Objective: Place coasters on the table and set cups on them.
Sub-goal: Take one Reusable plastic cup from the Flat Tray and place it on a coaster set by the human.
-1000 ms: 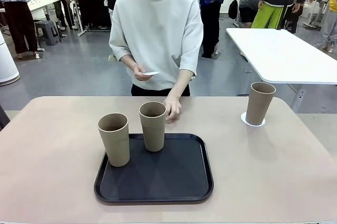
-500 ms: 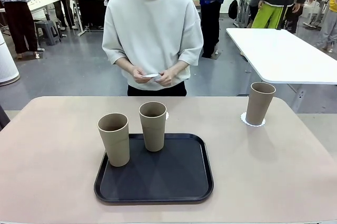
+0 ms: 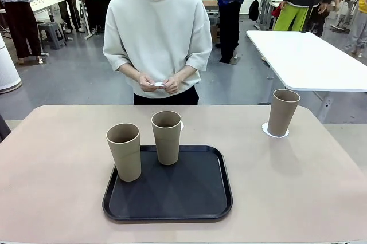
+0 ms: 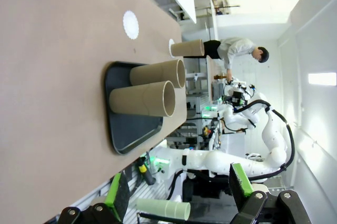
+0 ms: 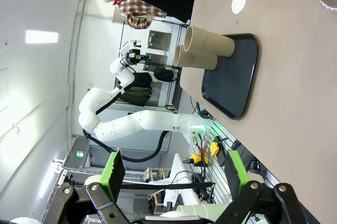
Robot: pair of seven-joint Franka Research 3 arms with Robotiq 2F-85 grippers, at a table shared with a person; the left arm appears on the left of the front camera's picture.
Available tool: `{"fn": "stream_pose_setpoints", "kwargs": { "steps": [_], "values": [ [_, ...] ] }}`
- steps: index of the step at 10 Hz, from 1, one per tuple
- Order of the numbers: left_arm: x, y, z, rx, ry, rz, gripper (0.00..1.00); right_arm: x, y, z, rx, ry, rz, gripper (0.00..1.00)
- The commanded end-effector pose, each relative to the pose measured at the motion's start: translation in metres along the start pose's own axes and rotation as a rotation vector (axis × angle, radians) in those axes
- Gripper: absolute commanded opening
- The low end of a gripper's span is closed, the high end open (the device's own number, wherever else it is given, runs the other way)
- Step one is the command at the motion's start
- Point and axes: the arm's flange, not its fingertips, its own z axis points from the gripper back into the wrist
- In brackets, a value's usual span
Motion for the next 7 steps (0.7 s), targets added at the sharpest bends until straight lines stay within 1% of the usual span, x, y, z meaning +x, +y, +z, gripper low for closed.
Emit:
{"fn": "stream_pose_setpoints", "kwargs": {
  "steps": [1, 2, 3, 4, 6, 7],
  "values": [
    [-0.001, -0.002, 0.001, -0.014, -0.004, -0.009, 1.00, -0.001, -0.001, -0.001, 0.010, 0.000, 0.002, 1.00],
    [-0.001, -0.002, 0.001, -0.014, -0.004, -0.009, 1.00, 0.000, 0.000, 0.000, 0.000, 0.000, 0.000, 1.00],
    [-0.001, -0.002, 0.001, -0.014, -0.004, -0.009, 1.00, 0.021, 0.014, -0.012, -0.079, 0.014, 0.112, 1.00],
    [-0.001, -0.002, 0.001, -0.014, -0.004, -0.009, 1.00, 0.044, 0.027, -0.032, -0.195, 0.051, 0.193, 1.00],
    [-0.001, -0.002, 0.001, -0.014, -0.004, -0.009, 1.00, 0.087, 0.061, -0.084, -0.387, 0.146, 0.349, 1.00],
    [-0.001, -0.002, 0.001, -0.014, -0.004, -0.009, 1.00, 0.102, 0.077, -0.111, -0.453, 0.195, 0.391, 1.00]
  ]
}}
